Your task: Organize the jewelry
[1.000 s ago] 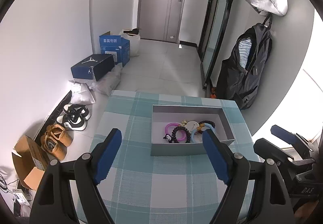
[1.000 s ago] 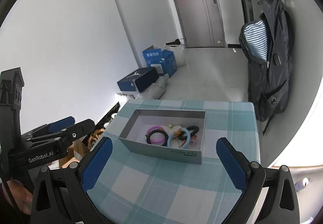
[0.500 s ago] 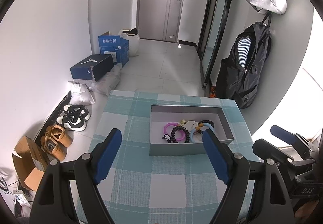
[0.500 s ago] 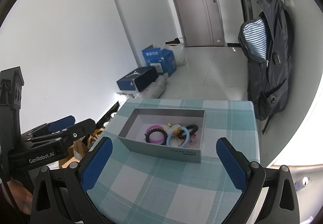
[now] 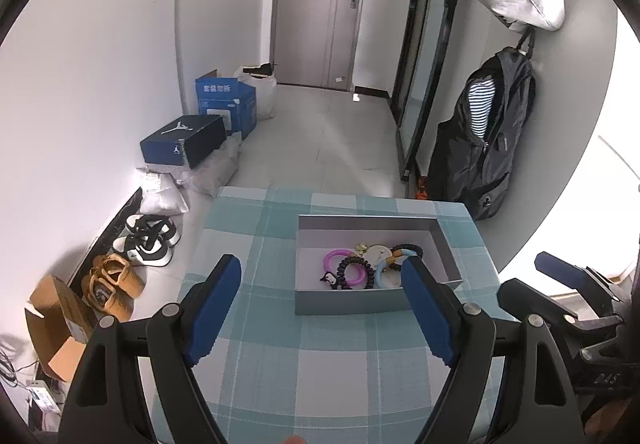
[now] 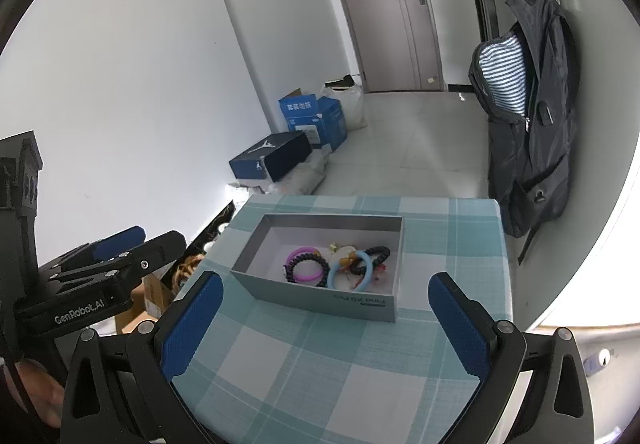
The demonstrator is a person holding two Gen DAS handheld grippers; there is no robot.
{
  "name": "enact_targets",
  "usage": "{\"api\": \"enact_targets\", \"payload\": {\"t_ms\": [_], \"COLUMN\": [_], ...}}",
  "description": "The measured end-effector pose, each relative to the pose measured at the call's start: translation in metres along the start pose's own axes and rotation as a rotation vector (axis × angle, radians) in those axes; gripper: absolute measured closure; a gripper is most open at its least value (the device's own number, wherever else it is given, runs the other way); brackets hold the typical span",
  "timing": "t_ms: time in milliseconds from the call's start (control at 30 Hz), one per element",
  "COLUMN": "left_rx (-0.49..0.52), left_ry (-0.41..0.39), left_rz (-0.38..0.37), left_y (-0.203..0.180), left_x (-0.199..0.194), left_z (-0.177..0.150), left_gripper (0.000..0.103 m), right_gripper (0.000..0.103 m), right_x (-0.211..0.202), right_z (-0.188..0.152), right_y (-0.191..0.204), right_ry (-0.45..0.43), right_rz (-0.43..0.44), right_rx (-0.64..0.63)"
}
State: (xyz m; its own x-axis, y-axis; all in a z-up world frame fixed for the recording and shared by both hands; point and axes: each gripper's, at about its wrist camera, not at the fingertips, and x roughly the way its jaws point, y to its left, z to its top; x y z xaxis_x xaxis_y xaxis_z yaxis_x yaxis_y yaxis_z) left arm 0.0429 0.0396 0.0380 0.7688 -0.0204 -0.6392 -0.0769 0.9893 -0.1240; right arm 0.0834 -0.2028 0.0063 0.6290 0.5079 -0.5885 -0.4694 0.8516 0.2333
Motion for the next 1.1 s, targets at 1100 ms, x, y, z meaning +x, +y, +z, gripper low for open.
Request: {"api": "enact_targets", "payload": {"t_ms": [1100], "left_rx": [0.031], "left_ry": [-0.022], "left_rz": [0.004], "left_y": [-0.0062], "left_x": [0.0012], "left_z": [-0.0034], "left_gripper": [0.024], "right_gripper": [0.000], "right_x": [-0.0018], "right_z": [0.0014], "right_y": [-0.0082], "right_ry": [0.004], "right_rz": [-0.019], "right_rx": [0.032]}}
